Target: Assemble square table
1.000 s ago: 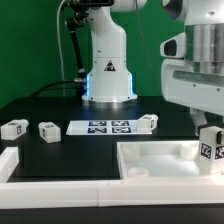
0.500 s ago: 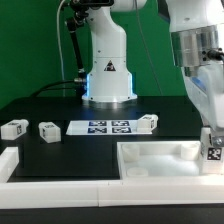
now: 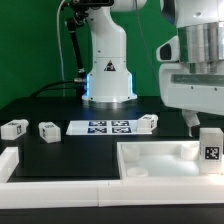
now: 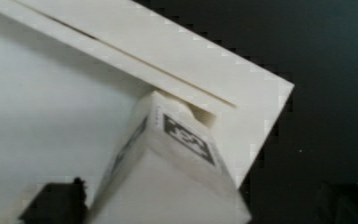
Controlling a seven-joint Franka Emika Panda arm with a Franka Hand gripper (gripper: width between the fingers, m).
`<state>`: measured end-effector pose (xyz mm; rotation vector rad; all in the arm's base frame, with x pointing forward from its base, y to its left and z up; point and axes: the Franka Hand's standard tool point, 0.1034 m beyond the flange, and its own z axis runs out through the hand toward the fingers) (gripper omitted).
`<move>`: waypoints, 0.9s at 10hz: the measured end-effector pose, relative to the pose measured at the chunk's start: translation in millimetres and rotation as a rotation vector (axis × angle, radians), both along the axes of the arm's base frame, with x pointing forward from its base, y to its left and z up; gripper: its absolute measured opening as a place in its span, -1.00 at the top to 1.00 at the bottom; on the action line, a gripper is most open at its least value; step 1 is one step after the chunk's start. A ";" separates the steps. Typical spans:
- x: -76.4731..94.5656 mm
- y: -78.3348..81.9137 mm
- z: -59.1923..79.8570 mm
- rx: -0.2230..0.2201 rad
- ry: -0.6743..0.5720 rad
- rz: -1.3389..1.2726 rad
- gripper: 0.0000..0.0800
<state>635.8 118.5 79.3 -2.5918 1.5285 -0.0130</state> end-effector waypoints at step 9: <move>-1.9 5.3 -6.9 -0.096 -0.055 0.601 -0.19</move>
Offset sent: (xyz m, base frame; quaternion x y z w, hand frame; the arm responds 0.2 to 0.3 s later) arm 0.0094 0.0001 -0.0079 -0.0156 0.0514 -0.4121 0.9095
